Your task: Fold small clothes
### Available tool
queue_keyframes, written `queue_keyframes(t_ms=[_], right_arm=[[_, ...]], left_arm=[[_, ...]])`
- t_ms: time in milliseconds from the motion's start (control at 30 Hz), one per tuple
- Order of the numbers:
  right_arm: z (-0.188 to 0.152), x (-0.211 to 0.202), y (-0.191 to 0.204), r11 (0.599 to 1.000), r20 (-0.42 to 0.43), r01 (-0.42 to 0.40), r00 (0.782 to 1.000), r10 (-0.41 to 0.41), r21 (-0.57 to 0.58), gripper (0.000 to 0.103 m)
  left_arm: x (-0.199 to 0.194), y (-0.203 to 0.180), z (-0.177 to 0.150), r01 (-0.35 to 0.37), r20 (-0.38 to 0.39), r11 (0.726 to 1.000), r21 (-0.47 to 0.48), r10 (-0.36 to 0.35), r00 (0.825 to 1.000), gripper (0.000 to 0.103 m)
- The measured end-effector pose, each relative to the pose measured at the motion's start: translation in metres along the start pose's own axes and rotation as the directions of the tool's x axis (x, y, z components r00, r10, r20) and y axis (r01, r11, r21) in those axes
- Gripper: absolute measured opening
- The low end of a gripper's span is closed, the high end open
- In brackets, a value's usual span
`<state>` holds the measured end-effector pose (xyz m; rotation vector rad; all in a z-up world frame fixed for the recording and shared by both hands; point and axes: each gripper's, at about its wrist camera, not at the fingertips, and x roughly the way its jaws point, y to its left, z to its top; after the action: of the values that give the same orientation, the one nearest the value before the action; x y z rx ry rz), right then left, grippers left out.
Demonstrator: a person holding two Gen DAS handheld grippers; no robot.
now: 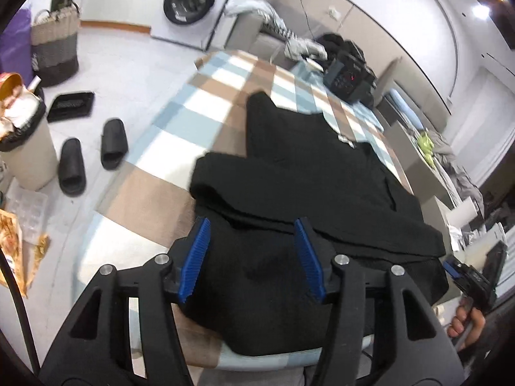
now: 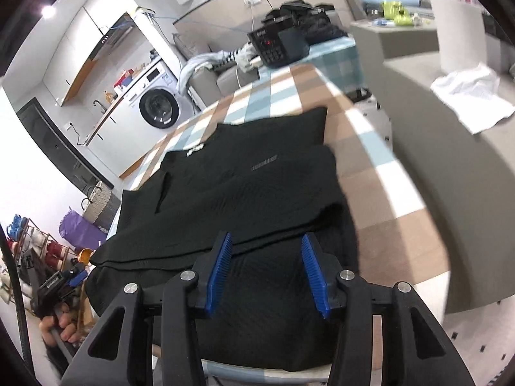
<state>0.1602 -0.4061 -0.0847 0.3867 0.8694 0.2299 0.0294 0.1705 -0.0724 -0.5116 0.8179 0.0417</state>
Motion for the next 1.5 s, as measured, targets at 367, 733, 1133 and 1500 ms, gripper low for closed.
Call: queue_keyframes(t_ms=[367, 733, 1133, 1500], right_arm=[[-0.001, 0.016, -0.022, 0.994, -0.034, -0.042, 0.998, 0.045, 0.104, 0.046], [0.02, 0.031, -0.048, 0.968, -0.021, -0.046, 0.998, 0.053, 0.245, 0.046], [0.011, 0.03, -0.058, 0.966, -0.042, -0.007, 0.999, 0.019, 0.257, 0.047], [0.029, 0.021, -0.036, 0.975, 0.04, -0.084, 0.996, 0.078, 0.206, 0.047]], left_arm=[[0.066, 0.023, 0.018, 0.011, -0.095, 0.991, -0.136, -0.024, 0.995, 0.051], [0.092, 0.028, 0.056, -0.006, -0.024, 0.984, -0.18, 0.002, 1.0, 0.022], [0.092, 0.028, 0.039, -0.02, -0.096, 0.988, -0.156, 0.005, 0.995, 0.034], [0.071, 0.025, 0.037, -0.006, -0.052, 0.99, -0.143, -0.001, 0.999, 0.034]])
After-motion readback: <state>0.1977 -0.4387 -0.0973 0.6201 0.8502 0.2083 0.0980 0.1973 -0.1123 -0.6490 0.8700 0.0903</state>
